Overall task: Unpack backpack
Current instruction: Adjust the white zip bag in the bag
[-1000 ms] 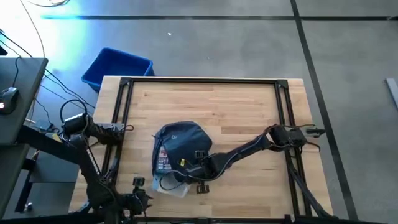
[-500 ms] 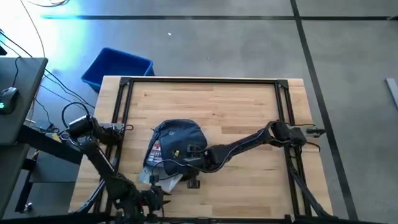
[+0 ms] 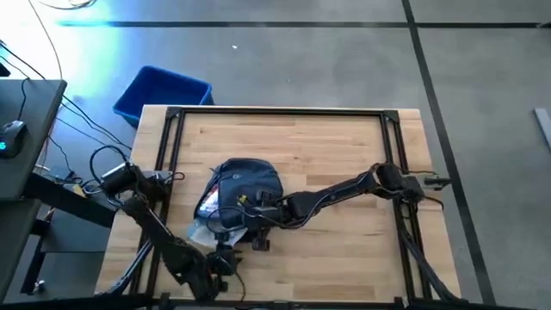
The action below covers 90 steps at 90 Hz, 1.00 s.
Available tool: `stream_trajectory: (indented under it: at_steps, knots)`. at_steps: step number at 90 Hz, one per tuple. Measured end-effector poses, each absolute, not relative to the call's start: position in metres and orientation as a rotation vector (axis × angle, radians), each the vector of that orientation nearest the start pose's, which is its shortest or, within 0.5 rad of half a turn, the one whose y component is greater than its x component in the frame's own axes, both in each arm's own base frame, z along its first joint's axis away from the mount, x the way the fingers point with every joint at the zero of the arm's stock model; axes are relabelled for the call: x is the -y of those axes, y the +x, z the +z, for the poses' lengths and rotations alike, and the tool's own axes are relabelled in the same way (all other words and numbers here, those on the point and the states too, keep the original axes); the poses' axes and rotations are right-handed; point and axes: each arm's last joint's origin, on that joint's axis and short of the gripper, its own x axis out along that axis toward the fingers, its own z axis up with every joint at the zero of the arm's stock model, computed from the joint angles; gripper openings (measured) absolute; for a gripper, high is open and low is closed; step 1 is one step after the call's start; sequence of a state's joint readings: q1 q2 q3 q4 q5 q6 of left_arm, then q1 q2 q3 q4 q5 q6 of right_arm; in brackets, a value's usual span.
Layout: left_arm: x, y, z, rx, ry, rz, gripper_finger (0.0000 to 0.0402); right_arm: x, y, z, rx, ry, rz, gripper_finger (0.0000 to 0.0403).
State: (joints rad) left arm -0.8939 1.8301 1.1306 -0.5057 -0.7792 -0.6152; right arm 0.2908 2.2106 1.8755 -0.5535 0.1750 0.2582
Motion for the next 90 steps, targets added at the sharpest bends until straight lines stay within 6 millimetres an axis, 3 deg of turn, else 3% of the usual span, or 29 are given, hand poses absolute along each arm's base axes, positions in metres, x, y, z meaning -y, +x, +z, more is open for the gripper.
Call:
stream_trajectory:
  at_steps: [34,47,62,73,90]
  knots:
    - [0.231,0.261,0.139,-0.774,0.533,0.304,0.0143,-0.137,0.470,0.219,-0.863,0.037,0.009,0.0000]
    - [0.224,0.266,0.134,-0.753,0.606,0.367,0.0151,-0.138,0.469,0.220,-0.867,0.042,0.024,0.0000]
    - [0.209,0.275,0.131,-0.810,0.539,0.413,0.0151,-0.141,0.467,0.219,-0.877,0.022,0.025,0.0000]
    - [0.201,0.281,0.129,-0.878,0.452,0.401,0.0127,-0.140,0.465,0.217,-0.906,-0.001,0.012,0.0000]
    - [0.198,0.283,0.126,-0.944,0.395,0.358,0.0013,-0.134,0.462,0.210,-0.941,-0.052,-0.004,0.0000]
